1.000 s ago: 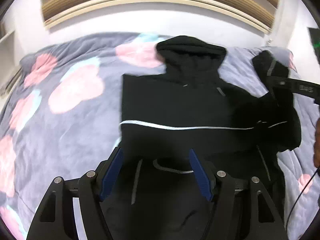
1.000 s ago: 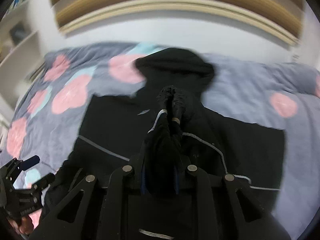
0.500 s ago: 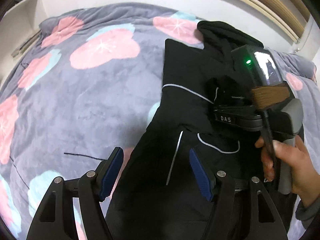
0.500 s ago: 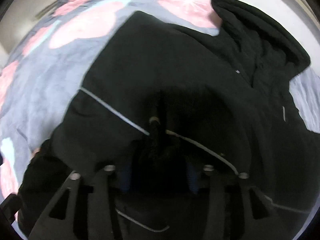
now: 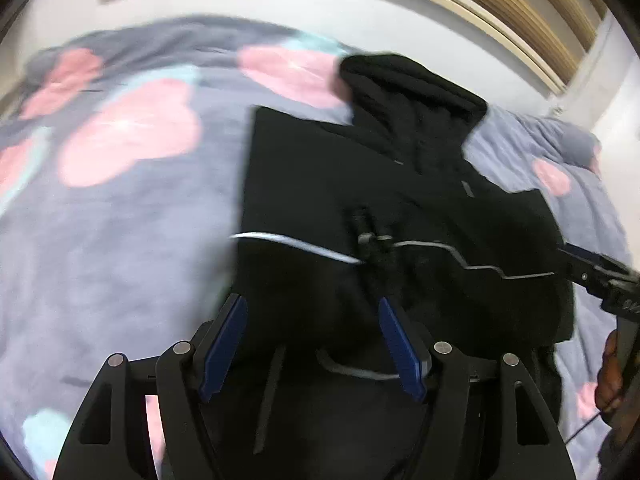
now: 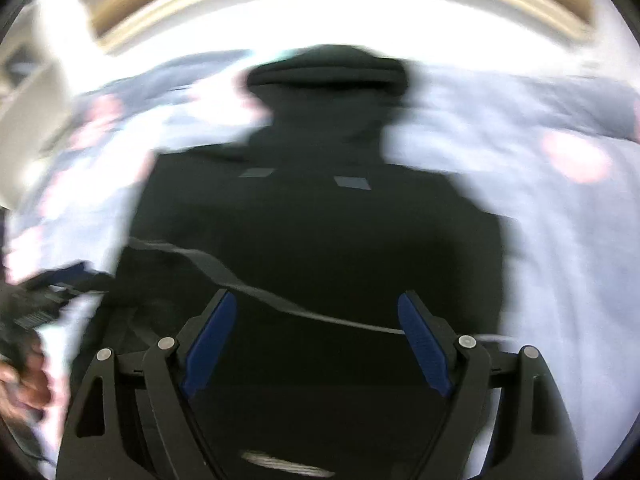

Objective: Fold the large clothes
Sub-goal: 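Fold the held sleeve across the jacket body with the right gripper, release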

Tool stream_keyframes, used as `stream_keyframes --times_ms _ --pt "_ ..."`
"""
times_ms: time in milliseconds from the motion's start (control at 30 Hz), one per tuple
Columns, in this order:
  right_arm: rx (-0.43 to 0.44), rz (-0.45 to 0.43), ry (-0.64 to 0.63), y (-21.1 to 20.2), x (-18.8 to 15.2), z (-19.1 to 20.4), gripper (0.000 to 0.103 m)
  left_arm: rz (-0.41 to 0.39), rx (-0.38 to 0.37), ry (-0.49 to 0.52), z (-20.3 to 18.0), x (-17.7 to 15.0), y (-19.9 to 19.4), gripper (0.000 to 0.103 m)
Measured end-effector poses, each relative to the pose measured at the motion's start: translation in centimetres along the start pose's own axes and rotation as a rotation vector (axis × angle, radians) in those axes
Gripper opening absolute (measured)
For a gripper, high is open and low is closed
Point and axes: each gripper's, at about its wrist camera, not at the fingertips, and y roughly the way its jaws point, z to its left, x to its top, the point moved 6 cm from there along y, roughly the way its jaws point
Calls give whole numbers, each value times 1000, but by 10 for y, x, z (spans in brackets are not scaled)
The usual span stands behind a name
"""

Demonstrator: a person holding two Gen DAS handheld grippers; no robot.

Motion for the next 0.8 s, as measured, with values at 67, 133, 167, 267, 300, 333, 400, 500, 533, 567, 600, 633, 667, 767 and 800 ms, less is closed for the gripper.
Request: stream_keyframes --times_ms 67,133,167,267,300,333,400,500,533,567,600,633,667,767,800 --pt "-88 8 38 2 -14 -42 79 22 -66 21 -14 8 14 70" --pt "-117 38 83 7 -22 -75 67 38 -111 25 -24 16 30 70" --pt "-116 51 108 13 -27 -87 66 51 -137 22 -28 21 40 70" --pt "-93 88 160 26 -41 -108 65 99 -142 29 -34 26 67 70" --pt "-88 92 163 27 -42 -108 65 109 -142 37 -35 27 74 70" --pt "-80 101 164 30 -46 -104 65 121 -147 40 -37 27 81 66" --pt "-81 105 157 32 -49 -102 65 135 -173 44 -42 27 89 25" --pt "-70 108 157 27 -47 -99 65 92 -165 72 -47 33 79 18" --pt "-52 102 168 22 -44 -97 65 50 -176 83 -49 39 66 17" --pt "-35 90 176 15 -43 -97 65 13 -190 86 -50 46 51 17" --pt "-19 73 184 7 -40 -96 65 -30 -211 83 -49 55 33 17" --pt "-10 63 187 0 -38 -95 65 -67 -225 78 -46 63 18 17" --pt "-5 58 189 -1 -36 -94 65 -102 -230 73 -41 72 3 17" --pt "29 64 196 8 -30 -83 66 -148 -225 47 -15 90 -17 18" --pt "42 76 199 14 -31 -79 66 -128 -220 32 -4 91 -11 18"
